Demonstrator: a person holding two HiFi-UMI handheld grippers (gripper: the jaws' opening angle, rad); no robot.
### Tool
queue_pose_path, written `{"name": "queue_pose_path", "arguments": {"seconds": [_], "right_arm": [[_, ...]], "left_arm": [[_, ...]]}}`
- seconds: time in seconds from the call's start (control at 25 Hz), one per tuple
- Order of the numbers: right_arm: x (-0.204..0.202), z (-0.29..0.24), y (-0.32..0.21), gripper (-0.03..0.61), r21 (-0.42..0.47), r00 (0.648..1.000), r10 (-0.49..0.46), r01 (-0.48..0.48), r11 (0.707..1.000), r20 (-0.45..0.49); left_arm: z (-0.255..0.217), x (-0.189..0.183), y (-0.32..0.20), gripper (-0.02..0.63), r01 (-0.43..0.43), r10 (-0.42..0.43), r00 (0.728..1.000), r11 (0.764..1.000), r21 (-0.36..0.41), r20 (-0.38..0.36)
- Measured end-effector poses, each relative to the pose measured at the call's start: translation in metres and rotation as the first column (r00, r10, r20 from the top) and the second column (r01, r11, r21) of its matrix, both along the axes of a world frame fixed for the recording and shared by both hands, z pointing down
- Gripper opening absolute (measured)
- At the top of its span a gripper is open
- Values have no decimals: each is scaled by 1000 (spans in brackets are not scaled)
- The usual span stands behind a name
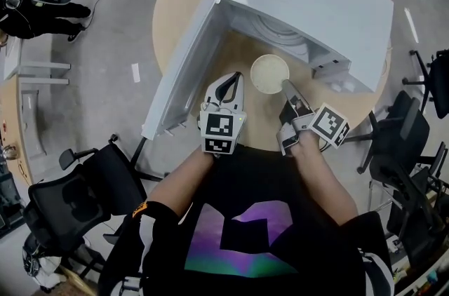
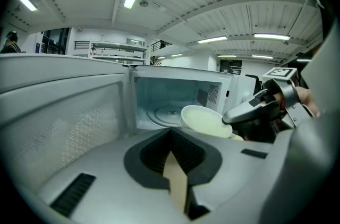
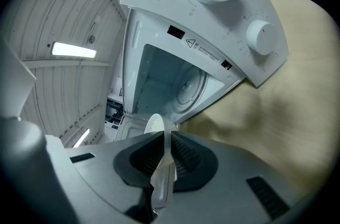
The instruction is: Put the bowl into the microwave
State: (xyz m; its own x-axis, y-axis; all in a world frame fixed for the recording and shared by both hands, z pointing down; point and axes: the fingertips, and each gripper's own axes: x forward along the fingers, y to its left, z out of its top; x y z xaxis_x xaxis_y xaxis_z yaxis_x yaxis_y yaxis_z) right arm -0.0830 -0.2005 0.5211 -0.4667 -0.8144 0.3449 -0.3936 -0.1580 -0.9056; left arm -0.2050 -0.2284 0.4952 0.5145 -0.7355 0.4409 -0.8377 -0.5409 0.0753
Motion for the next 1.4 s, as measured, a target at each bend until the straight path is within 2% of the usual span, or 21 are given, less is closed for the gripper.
{"name": "queue_pose_path", "arguments": {"seconds": [0.4,1.4], "right_arm": [[-8,9,-21,51,-11,999,46,-46,999,8],[-2,7,-56,51,5,989,150,-150,989,7]], "left_arm": [[4,-9,-20,46,-8,8,1000,1000,-1,13],[-3,6,-59,46,-43,42,999,999,30,32]]}}
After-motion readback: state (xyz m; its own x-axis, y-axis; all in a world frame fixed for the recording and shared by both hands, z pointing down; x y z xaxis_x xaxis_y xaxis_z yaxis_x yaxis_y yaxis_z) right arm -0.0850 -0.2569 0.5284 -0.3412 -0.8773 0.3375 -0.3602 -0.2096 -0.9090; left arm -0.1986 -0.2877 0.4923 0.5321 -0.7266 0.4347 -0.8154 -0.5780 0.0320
